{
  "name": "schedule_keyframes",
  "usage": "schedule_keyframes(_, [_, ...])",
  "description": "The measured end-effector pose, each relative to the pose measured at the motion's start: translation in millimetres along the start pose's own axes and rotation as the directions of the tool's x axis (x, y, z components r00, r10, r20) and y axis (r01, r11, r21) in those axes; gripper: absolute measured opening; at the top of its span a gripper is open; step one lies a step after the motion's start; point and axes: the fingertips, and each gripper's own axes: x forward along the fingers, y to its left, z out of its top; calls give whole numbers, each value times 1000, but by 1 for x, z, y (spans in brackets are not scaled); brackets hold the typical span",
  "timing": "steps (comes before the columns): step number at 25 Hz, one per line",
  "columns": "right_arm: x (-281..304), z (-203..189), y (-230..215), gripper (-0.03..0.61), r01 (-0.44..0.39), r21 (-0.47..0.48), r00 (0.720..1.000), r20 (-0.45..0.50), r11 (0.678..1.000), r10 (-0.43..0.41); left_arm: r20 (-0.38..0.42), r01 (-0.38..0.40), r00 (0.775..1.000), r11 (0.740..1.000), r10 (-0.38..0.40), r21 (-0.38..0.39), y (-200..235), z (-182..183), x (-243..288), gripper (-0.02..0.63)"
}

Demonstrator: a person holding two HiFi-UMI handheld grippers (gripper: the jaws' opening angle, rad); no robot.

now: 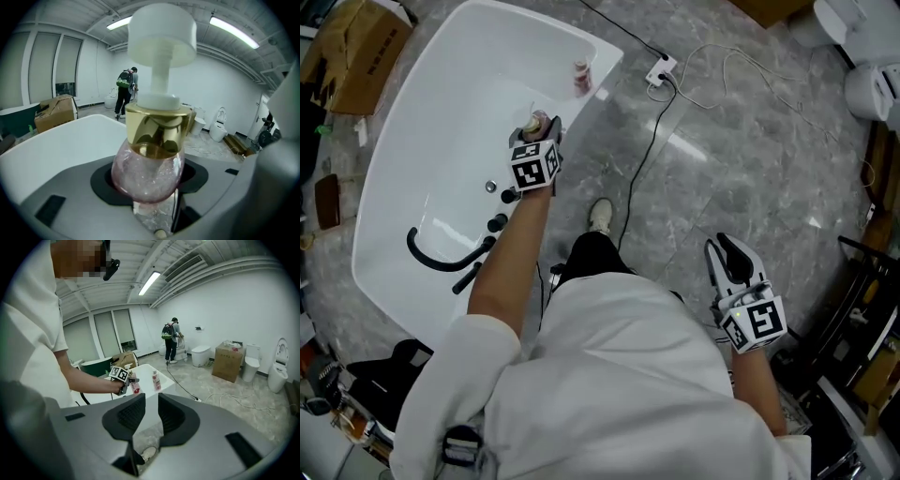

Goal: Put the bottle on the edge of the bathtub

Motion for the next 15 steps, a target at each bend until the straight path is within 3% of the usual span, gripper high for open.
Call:
schedule_keyframes(7, [23, 9, -9, 91, 23, 13, 997, -72, 1000, -22, -36, -56, 998, 998, 55, -35, 24, -23, 57, 241])
schedule_keyframes(15, [40, 2, -20, 91, 30, 41, 991, -129, 999, -24, -13, -60, 998, 997, 60, 48, 24, -31, 84, 241])
